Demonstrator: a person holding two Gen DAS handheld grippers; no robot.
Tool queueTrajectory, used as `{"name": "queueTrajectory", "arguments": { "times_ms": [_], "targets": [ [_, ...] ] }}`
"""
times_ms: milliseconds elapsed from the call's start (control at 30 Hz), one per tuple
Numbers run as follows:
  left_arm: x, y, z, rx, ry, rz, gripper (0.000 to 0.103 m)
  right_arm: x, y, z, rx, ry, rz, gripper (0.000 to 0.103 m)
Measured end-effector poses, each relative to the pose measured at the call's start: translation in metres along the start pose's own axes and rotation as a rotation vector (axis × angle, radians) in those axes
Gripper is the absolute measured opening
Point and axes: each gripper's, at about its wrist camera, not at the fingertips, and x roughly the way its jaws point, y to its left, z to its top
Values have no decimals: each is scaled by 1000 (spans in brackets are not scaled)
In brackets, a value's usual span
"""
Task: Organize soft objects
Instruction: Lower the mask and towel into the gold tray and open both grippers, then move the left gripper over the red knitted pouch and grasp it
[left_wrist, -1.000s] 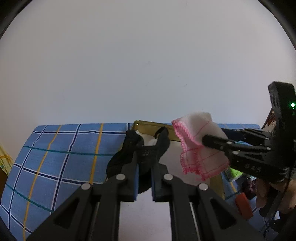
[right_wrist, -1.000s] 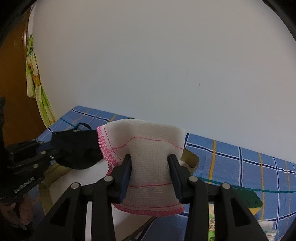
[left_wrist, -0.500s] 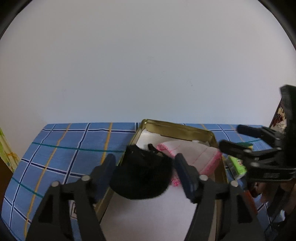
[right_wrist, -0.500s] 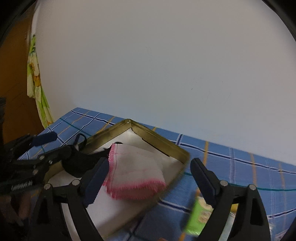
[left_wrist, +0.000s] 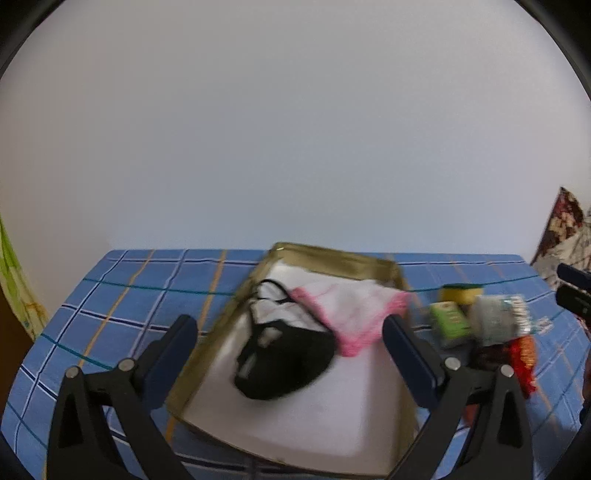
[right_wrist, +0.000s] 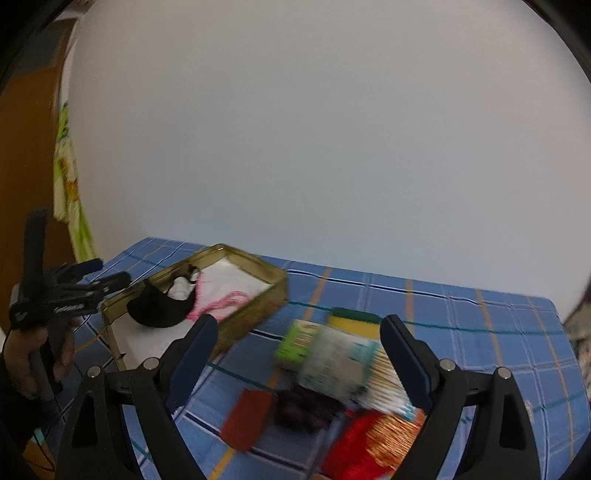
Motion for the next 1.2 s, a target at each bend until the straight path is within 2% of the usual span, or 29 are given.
{"name": "queueTrajectory", "arguments": {
  "times_ms": [167,300,533,800,900,1100,1200],
  "targets": [
    [-17,-50,-11,62,-10,-106,102,-24,-25,-15,58,-18,-67,91],
    [-18,-86,-23,119,23,-172,102,-33,-39,-35,99,2,-95,91],
    [-10,-125,-41,171,87,-221,102,-32,-62,-64,167,42,-132,91],
    [4,-159,-60,221,159,-257,101,-32,-74,-76,214,59,-141,91],
    [12,-169,-67,238,200,-271,98,-30,-74,-78,222,65,-135,91],
    [37,-177,-77,230,316,-324,74,-28,-74,-81,234,67,-132,91],
    [49,-179,-82,225,363,-317,71,-24,-74,-83,239,68,-130,91]
  ]
}}
